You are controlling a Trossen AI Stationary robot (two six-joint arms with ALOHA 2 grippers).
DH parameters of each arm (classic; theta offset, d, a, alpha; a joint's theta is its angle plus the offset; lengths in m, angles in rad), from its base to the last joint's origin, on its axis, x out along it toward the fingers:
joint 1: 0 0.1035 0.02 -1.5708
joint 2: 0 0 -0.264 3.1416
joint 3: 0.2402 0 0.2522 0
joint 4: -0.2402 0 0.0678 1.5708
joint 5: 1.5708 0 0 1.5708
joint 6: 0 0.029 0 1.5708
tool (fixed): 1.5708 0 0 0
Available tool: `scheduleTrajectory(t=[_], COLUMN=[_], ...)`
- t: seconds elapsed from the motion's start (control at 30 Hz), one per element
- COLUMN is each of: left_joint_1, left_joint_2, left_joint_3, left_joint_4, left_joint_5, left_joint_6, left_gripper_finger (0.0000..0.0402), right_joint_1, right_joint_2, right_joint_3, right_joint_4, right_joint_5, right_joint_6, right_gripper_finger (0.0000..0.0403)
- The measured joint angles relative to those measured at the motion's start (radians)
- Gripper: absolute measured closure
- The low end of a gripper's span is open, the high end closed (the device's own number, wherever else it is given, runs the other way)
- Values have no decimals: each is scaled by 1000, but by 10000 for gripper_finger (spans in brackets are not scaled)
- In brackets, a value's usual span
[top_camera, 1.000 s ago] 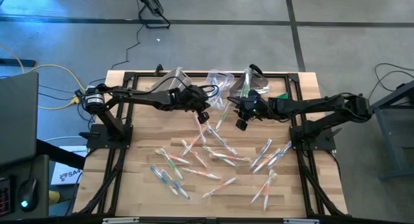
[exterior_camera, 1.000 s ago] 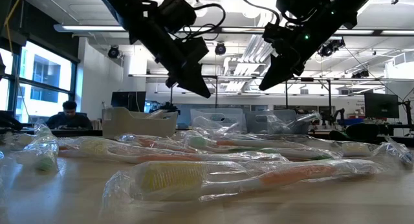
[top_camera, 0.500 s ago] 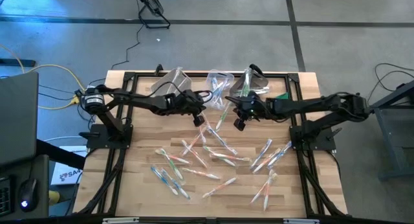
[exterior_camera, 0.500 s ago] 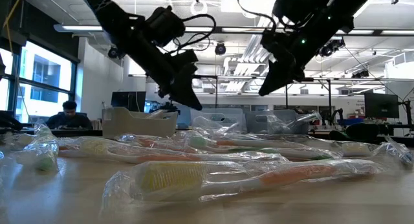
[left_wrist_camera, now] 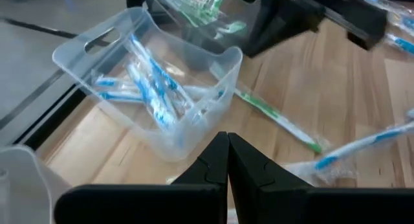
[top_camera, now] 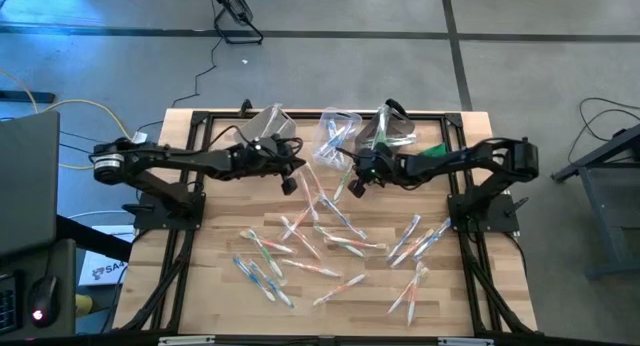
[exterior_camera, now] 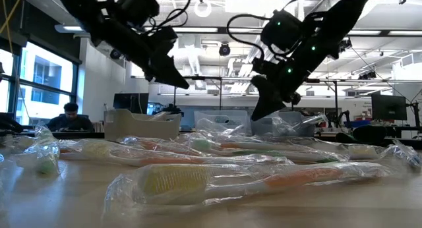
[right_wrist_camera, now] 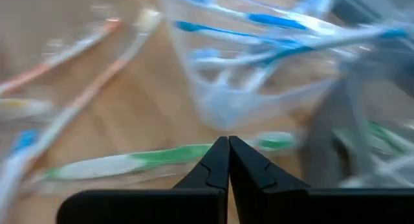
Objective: Pick & Place Toothbrushes
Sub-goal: Adjust the transparent bin
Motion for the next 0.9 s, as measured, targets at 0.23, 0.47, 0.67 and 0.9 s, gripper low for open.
scheduleTrajectory(t=[0.23, 0.47, 0.67, 0.9], left_joint_1=[0, 0, 0, 0], left_joint_2=[-72, -117, -119, -119], left_joint_3=[-77, -89, -89, -89], left_joint_4=[24, 19, 18, 18], left_joint_5=[0, 0, -3, -23], left_joint_6=[-26, -30, -30, -30], left_gripper_finger=[401, 401, 401, 401], right_joint_1=[-27, -37, -48, -59], right_joint_2=[69, 128, 134, 134], right_joint_3=[0, 0, 0, 0], right_joint_4=[96, 265, 326, 355], right_joint_5=[-32, -63, -112, -117], right_joint_6=[10, 1, 1, 1], right_gripper_finger=[401, 401, 401, 401])
